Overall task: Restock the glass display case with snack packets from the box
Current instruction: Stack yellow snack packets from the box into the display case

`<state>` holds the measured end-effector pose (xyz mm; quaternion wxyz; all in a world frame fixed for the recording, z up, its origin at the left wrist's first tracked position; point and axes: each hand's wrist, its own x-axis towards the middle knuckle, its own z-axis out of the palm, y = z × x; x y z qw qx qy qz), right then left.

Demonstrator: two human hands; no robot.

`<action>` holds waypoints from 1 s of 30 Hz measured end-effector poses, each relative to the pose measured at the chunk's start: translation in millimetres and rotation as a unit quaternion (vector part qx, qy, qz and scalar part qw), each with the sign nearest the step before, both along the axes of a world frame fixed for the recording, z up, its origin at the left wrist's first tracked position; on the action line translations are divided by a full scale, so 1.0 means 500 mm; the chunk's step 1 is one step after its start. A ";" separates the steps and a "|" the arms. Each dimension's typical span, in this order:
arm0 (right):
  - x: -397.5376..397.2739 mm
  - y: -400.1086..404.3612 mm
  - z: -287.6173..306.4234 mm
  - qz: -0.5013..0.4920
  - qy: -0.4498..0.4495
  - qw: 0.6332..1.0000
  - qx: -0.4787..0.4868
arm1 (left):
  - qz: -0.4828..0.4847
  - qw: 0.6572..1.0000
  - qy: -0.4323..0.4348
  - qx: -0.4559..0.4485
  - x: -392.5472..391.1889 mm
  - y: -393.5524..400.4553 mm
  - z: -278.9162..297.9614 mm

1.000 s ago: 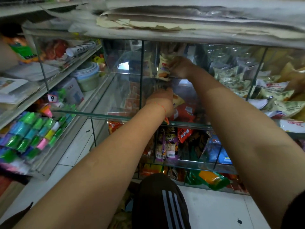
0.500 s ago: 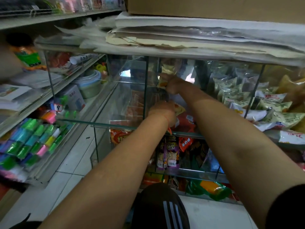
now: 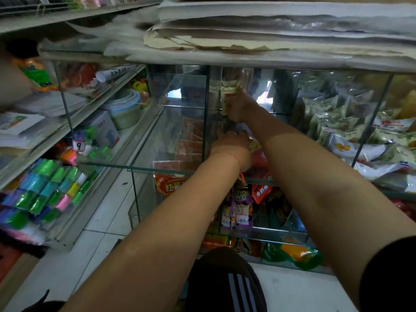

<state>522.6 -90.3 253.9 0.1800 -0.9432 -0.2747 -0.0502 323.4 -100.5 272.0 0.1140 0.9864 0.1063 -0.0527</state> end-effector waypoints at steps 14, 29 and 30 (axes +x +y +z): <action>-0.050 -0.048 0.028 0.041 0.177 0.960 0.213 | 0.002 1.000 -0.025 -0.005 -0.003 0.005 -0.002; -0.075 -0.081 0.047 0.031 0.181 0.962 0.202 | 0.009 1.000 -0.019 -0.020 0.005 0.009 -0.006; -0.072 -0.083 0.047 0.033 0.176 0.964 0.196 | 0.010 1.000 -0.020 -0.021 0.005 0.009 -0.006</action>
